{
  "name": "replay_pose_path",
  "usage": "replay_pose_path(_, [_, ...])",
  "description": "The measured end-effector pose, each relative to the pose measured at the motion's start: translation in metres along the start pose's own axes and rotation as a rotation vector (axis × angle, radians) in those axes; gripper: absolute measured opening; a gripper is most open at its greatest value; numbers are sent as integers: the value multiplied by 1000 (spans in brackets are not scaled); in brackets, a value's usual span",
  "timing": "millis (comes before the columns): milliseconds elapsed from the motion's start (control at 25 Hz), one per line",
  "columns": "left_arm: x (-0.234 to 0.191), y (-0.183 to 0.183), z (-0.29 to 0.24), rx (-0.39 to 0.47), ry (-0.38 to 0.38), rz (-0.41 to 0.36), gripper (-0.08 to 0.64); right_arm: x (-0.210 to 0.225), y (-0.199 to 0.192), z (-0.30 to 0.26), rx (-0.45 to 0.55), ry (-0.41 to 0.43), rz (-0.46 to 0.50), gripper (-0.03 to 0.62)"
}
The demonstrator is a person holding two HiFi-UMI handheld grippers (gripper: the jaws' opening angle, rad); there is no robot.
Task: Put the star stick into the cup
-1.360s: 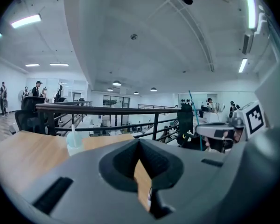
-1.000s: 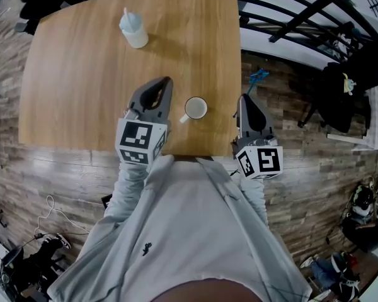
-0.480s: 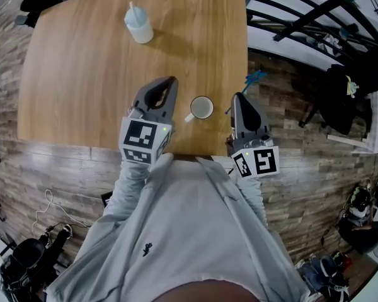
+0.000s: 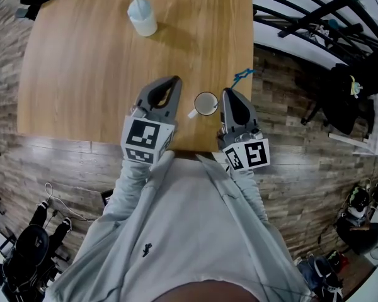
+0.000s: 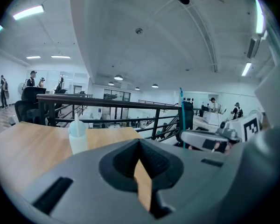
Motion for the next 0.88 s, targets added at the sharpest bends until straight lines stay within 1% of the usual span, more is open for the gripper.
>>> replay_pose_path(320, [-3, -12, 3, -18, 4, 4, 18, 5, -44, -7, -56, 6, -22, 20])
replay_pose_path(440, [-3, -16, 3, -20, 10, 13, 18, 6, -57, -8, -87, 5, -15, 20])
replay_pose_path(560, [-3, -20, 3, -28, 9, 17, 18, 5, -71, -10, -138, 10, 4, 20])
replay_pose_path(880, [-1, -20, 0, -16, 0, 23, 18, 2, -102, -12, -287, 26, 46, 20])
Point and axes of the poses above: the fingertips, and each gripper's own axes: z backward along the fingers, x to its right, y out of its top, the point moved 1 cm from there along z, backward along the fingers, and after that the axes turned 6 degrees about y, right-handed, at the moved point
